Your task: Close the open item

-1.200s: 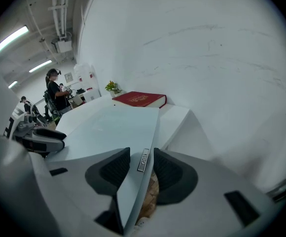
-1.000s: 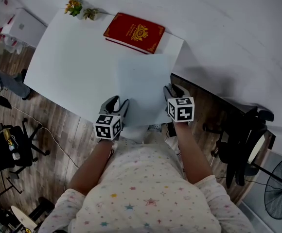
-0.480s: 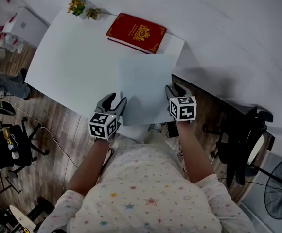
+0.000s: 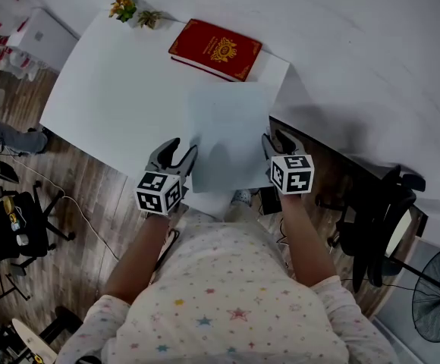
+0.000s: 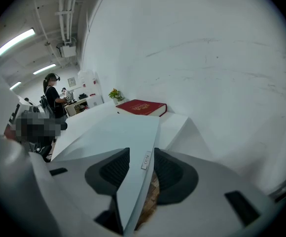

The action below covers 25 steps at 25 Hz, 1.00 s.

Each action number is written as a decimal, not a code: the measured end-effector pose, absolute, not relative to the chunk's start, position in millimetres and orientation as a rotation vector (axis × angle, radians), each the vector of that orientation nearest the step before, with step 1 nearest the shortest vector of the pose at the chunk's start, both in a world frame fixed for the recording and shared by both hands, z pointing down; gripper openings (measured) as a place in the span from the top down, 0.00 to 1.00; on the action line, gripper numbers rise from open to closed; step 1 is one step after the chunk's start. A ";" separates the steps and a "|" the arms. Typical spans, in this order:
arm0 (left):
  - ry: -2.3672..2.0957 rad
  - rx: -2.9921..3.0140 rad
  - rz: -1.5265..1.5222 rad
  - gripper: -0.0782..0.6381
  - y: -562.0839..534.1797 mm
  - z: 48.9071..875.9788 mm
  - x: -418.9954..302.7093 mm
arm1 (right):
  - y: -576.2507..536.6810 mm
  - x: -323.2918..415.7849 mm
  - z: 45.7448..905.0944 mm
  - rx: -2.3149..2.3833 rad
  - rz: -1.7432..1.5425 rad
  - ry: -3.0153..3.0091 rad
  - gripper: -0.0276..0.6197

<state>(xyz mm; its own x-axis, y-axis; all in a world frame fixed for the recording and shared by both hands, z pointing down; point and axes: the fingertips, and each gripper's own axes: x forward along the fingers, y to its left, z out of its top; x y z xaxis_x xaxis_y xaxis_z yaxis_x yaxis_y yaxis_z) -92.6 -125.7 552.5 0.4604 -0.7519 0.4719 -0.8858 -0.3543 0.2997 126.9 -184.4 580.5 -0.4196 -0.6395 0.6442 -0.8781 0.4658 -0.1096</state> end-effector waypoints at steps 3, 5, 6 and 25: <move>-1.385 2.215 0.318 0.63 -130.7 540.0 -93.4 | -181.5 127.0 570.6 1.263 0.592 -2.217 0.73; -1.398 2.228 0.304 0.63 -133.0 532.3 -92.9 | -179.8 127.6 563.8 1.267 0.582 -2.232 0.74; -1.404 2.234 0.297 0.63 -133.9 528.7 -92.4 | -179.1 128.0 560.1 1.269 0.576 -2.240 0.75; -1.543 2.367 0.161 0.82 -128.5 454.9 -89.0 | -160.3 122.3 475.3 1.286 0.401 -2.441 0.93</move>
